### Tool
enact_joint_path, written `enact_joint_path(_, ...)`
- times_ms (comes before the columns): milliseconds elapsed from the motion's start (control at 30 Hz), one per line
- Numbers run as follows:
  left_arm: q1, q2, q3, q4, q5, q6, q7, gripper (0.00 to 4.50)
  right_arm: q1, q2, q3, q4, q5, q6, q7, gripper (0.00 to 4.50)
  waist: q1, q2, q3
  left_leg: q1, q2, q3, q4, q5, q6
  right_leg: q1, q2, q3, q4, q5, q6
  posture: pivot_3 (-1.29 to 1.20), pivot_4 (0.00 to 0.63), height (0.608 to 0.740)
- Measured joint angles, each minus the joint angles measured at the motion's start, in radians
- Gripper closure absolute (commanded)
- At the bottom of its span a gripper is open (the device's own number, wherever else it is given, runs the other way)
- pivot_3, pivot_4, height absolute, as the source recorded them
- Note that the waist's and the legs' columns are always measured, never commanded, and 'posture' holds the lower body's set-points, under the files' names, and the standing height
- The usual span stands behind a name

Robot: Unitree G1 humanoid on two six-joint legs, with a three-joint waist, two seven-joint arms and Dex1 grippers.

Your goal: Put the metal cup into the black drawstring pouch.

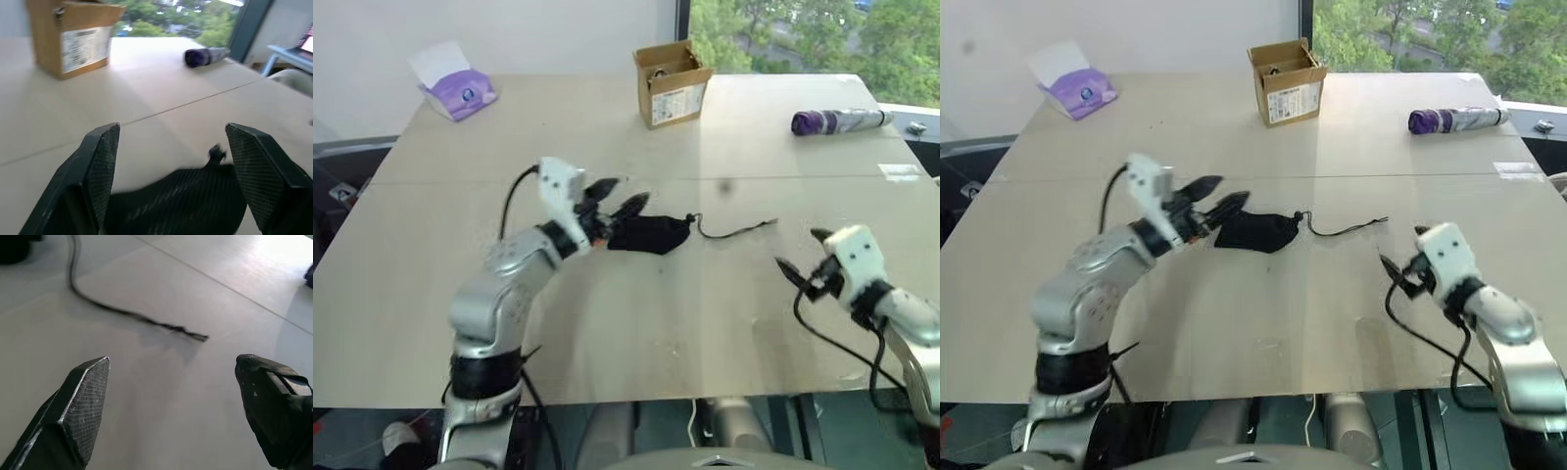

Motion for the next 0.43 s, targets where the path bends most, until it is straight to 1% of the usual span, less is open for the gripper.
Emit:
enact_joint_path(67,0.121,0.012,0.041,-0.042,0.000,-0.036,-0.005,0.88,0.074,0.029,-0.026,-0.028,0.018,-0.051,-0.001,0.20,0.001,0.000,0.000,0.002,0.000,0.001,0.000,0.000,0.000,0.002,0.000,0.001,0.000,0.000,0.000,0.00,0.150,0.740)
enact_joint_path(167,0.370,0.017,0.110,-0.078,0.002,-0.105,-0.033,0.88,0.203,0.086,-0.084,-0.054,0.033,-0.125,-0.015,0.20,0.002,0.000,-0.001,0.006,0.001,0.002,-0.001,0.000,0.000,0.005,0.000,0.001,-0.001,0.000,0.000,0.00,0.150,0.740)
enact_joint_path(233,0.440,0.016,0.135,-0.080,0.001,-0.131,-0.037,0.88,0.245,0.103,-0.095,-0.054,0.031,-0.154,-0.023,0.20,0.009,-0.001,-0.001,0.006,0.001,0.002,0.001,0.000,0.001,0.006,0.000,0.000,-0.001,-0.001,-0.001,0.00,0.150,0.740)
enact_joint_path(333,0.517,0.013,0.188,-0.113,-0.009,-0.174,-0.032,0.88,0.321,0.122,-0.105,-0.074,0.028,-0.214,-0.026,0.20,0.023,-0.001,-0.001,0.016,0.003,0.003,0.001,0.000,0.001,0.017,0.000,0.001,-0.004,-0.005,-0.001,0.00,0.150,0.740)
enact_joint_path(433,0.547,0.012,0.221,-0.123,-0.031,-0.186,-0.030,0.88,0.352,0.122,-0.111,-0.070,0.026,-0.246,-0.023,0.20,0.025,-0.001,-0.001,0.016,0.004,0.005,0.002,0.000,0.001,0.017,0.000,0.002,-0.005,-0.005,-0.001,0.00,0.150,0.740)
